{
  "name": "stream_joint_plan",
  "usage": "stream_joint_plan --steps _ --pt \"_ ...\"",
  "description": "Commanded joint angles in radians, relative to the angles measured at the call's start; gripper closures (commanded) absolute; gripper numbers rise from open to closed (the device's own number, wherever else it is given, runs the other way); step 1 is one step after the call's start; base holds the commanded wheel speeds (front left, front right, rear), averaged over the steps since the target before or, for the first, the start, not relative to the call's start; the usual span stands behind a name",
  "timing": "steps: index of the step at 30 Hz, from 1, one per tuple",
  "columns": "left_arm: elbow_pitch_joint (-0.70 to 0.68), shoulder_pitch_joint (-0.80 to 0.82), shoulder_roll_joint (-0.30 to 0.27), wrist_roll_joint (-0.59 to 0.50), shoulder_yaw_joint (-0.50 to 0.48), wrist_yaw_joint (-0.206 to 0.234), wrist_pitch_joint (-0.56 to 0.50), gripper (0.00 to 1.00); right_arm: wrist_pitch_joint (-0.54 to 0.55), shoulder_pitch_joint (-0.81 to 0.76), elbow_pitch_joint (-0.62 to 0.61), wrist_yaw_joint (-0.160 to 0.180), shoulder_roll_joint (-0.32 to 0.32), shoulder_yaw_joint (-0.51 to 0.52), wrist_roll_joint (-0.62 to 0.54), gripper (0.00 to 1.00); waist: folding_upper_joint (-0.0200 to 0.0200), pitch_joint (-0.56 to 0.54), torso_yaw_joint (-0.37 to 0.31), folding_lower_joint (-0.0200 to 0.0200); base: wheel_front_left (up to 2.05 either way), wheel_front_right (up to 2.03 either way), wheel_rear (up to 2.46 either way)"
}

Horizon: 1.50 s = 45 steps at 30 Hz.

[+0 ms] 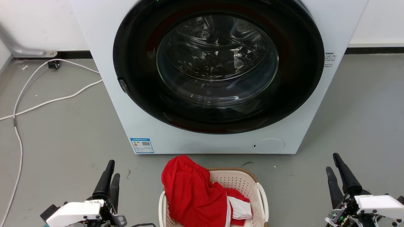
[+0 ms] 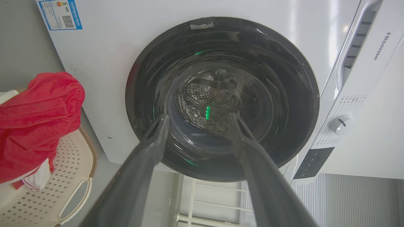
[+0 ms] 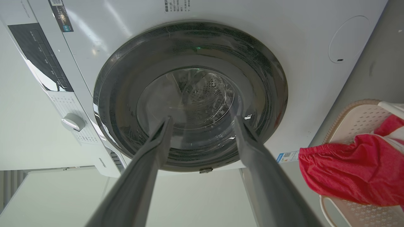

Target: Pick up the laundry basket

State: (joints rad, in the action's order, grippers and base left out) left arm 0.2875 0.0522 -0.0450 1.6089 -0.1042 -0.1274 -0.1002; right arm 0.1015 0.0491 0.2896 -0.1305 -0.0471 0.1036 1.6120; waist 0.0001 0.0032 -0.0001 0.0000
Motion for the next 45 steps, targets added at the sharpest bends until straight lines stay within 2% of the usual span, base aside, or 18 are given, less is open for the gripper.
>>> stream_joint_plan --steps 1,11,25,33,37,45 --pt "-0.030 0.014 -0.003 -0.015 0.003 -0.001 0.014 0.00 -0.013 0.017 -0.026 0.000 -0.002 -0.008 -0.017 0.00 -0.0001 0.000 0.000 0.0000 0.00 0.00 0.00" --pt "-0.068 -0.004 -0.003 -0.058 0.004 -0.001 0.062 0.00 -0.061 0.006 -0.041 0.000 -0.003 -0.010 -0.101 0.00 -0.0001 0.002 -0.001 0.0000 0.00 0.00 0.00" --pt "-0.103 -0.015 -0.004 -0.173 -0.063 -0.002 0.121 0.00 -0.121 0.016 -0.093 0.000 -0.003 0.017 -0.350 0.00 -0.0001 0.004 0.000 0.0000 0.00 0.00 0.00" --pt "-0.161 -0.009 -0.004 -0.359 -0.109 0.001 0.151 0.00 -0.151 0.016 -0.164 0.000 -0.003 0.011 -0.576 0.00 -0.0001 0.008 0.001 0.0000 0.00 0.00 0.00" --pt "-0.228 -0.007 -0.005 -0.487 -0.103 0.033 0.164 0.00 -0.165 0.017 -0.212 0.000 -0.003 -0.007 -0.724 0.00 -0.0001 0.012 0.000 0.0000 0.00 0.00 0.00" --pt "-0.338 -0.033 -0.005 -0.724 -0.005 0.102 0.191 0.00 -0.192 0.009 -0.270 0.000 -0.004 -0.040 -0.921 0.00 -0.0001 0.018 -0.002 0.0000 0.00 0.00 0.00"
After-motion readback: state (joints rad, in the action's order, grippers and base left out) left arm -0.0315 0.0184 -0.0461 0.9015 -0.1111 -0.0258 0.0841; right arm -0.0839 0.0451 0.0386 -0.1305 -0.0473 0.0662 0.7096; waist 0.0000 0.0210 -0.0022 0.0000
